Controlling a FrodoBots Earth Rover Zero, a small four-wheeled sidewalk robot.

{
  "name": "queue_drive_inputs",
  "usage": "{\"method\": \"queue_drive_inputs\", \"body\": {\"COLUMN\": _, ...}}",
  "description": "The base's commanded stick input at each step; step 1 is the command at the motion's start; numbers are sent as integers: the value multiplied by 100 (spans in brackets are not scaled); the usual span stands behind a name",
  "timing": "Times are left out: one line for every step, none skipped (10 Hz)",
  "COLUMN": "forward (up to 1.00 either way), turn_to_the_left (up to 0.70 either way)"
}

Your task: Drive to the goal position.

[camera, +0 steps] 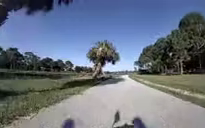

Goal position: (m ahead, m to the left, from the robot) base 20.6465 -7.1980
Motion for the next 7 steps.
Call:
{"method": "queue_drive_inputs", "body": {"forward": 70, "turn_to_the_left": 0}}
{"method": "queue_drive_inputs", "body": {"forward": 70, "turn_to_the_left": 0}}
{"method": "queue_drive_inputs", "body": {"forward": 70, "turn_to_the_left": 0}}
{"method": "queue_drive_inputs", "body": {"forward": 70, "turn_to_the_left": 0}}
{"method": "queue_drive_inputs", "body": {"forward": 70, "turn_to_the_left": 0}}
{"method": "queue_drive_inputs", "body": {"forward": 70, "turn_to_the_left": 0}}
{"method": "queue_drive_inputs", "body": {"forward": 70, "turn_to_the_left": 0}}
